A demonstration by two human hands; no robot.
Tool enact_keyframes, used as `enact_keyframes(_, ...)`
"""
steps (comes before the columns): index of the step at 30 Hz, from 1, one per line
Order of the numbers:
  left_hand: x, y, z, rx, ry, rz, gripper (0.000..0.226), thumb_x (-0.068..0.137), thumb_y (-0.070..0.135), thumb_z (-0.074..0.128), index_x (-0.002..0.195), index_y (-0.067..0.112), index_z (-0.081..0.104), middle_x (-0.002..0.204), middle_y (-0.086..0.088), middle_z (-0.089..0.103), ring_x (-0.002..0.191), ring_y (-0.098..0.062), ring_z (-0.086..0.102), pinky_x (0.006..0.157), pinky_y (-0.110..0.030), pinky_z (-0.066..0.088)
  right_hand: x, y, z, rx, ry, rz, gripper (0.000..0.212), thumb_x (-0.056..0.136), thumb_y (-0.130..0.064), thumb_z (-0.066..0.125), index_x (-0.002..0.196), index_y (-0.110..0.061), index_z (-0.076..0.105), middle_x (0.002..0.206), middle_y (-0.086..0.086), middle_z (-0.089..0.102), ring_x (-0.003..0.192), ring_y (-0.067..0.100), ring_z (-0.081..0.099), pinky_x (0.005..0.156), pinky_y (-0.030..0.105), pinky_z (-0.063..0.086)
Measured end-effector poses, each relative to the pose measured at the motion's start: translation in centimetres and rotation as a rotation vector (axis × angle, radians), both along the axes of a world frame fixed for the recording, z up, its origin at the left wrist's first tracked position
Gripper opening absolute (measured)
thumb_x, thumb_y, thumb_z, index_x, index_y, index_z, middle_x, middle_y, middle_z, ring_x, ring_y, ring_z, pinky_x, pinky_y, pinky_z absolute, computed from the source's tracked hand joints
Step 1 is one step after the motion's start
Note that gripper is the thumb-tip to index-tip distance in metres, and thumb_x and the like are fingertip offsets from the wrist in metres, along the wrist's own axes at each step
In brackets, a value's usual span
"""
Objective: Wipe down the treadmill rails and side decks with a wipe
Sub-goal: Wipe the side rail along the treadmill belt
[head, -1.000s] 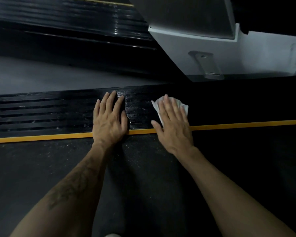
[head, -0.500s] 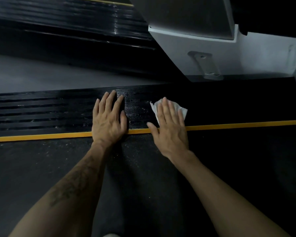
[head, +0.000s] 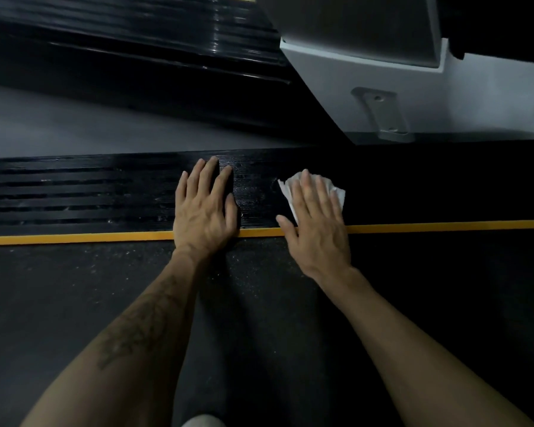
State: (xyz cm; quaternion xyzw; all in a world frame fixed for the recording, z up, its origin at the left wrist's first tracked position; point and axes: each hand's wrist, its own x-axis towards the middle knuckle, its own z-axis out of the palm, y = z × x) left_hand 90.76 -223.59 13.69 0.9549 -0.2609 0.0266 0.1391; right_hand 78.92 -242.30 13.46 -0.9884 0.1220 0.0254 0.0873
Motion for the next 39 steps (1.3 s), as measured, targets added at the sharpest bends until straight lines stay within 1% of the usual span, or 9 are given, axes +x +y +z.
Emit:
enact_keyframes(7, 0.0, 0.1, -0.3, -0.001, -0.012, -0.009, 0.056, 0.1, 0.036, 0.037, 0.152, 0.015, 0.045, 0.164, -0.011, 0.035, 0.155, -0.028, 0.024, 0.127, -0.052, 0.016, 0.1, 1.3, -0.3, -0.024, -0.002, -0.016, 0.076, 0.106, -0.058, 0.014, 0.165, -0.011, 0.007, 0.173, 0.011, -0.002, 0.16, 0.026, -0.004, 0.13, 0.047, 0.003)
enact_keyframes(13, -0.1, 0.0, -0.1, -0.012, -0.011, -0.003, 0.056, 0.1, 0.037, 0.036, 0.151, 0.016, 0.046, 0.163, -0.011, 0.036, 0.154, -0.027, 0.025, 0.126, -0.052, 0.017, -3.8, -1.1, -0.2, -0.042, -0.023, 0.379, 0.07, 0.107, -0.049, 0.031, 0.165, -0.014, 0.014, 0.173, 0.005, 0.005, 0.16, 0.022, 0.003, 0.127, 0.049, 0.018)
enact_keyframes(16, 0.0, 0.0, -0.2, -0.005, -0.016, 0.003, 0.056, 0.1, 0.037, 0.037, 0.152, 0.016, 0.045, 0.163, -0.011, 0.035, 0.154, -0.027, 0.025, 0.126, -0.052, 0.017, -3.0, -1.4, -0.1, -0.035, -0.004, 0.245, 0.069, 0.107, -0.05, 0.026, 0.164, -0.012, 0.015, 0.173, 0.007, 0.006, 0.16, 0.023, 0.005, 0.127, 0.049, 0.017)
enact_keyframes(20, 0.0, 0.1, -0.4, -0.013, -0.025, 0.003, 0.056, 0.1, 0.036, 0.039, 0.152, 0.015, 0.046, 0.163, -0.011, 0.036, 0.154, -0.027, 0.025, 0.126, -0.052, 0.017, 0.8, 2.9, 0.3, -0.031, 0.088, 0.008, 0.083, 0.101, -0.064, 0.002, 0.164, -0.009, -0.001, 0.171, 0.012, -0.011, 0.159, 0.025, -0.009, 0.129, 0.046, -0.001)
enact_keyframes(27, 0.0, 0.2, -0.4, -0.012, -0.019, -0.003, 0.056, 0.1, 0.036, 0.039, 0.152, 0.016, 0.045, 0.163, -0.011, 0.035, 0.155, -0.027, 0.024, 0.126, -0.052, 0.017, -2.5, 1.4, 0.0, -0.05, 0.016, 0.342, 0.073, 0.107, -0.054, 0.026, 0.165, -0.011, 0.01, 0.173, 0.007, 0.001, 0.16, 0.022, -0.001, 0.129, 0.047, 0.012)
enact_keyframes(31, 0.0, 0.2, -0.4, -0.015, -0.015, 0.002, 0.055, 0.1, 0.036, 0.04, 0.152, 0.017, 0.045, 0.163, -0.01, 0.035, 0.155, -0.027, 0.024, 0.127, -0.051, 0.016, -2.3, -0.8, 0.1, -0.033, 0.005, 0.146, 0.072, 0.106, -0.052, 0.024, 0.164, -0.01, 0.015, 0.172, 0.009, 0.007, 0.16, 0.023, 0.005, 0.129, 0.048, 0.013)
enact_keyframes(34, 0.0, 0.2, -0.4, -0.011, -0.011, 0.002, 0.056, 0.1, 0.036, 0.04, 0.152, 0.016, 0.045, 0.163, -0.011, 0.035, 0.155, -0.027, 0.024, 0.127, -0.051, 0.016, 0.3, 1.2, 0.3, -0.021, 0.073, -0.025, 0.079, 0.103, -0.06, 0.009, 0.164, -0.01, 0.003, 0.172, 0.011, -0.007, 0.159, 0.025, -0.007, 0.129, 0.047, 0.001)
enact_keyframes(36, 0.0, 0.2, -0.4, -0.01, -0.011, -0.001, 0.056, 0.1, 0.036, 0.039, 0.152, 0.016, 0.045, 0.163, -0.011, 0.034, 0.155, -0.027, 0.024, 0.127, -0.052, 0.016, 0.7, 3.0, 0.2, -0.022, 0.083, 0.004, 0.081, 0.102, -0.062, 0.01, 0.164, -0.01, -0.001, 0.171, 0.011, -0.011, 0.159, 0.026, -0.01, 0.129, 0.047, -0.002)
enact_keyframes(39, 0.0, 0.2, -0.4, -0.003, -0.018, 0.004, 0.056, 0.1, 0.036, 0.04, 0.152, 0.016, 0.045, 0.164, -0.011, 0.034, 0.155, -0.027, 0.024, 0.127, -0.051, 0.016, -1.4, 3.1, 0.0, -0.03, 0.029, 0.233, 0.077, 0.105, -0.056, 0.025, 0.165, -0.011, 0.007, 0.173, 0.008, -0.002, 0.16, 0.023, -0.004, 0.129, 0.047, 0.007)
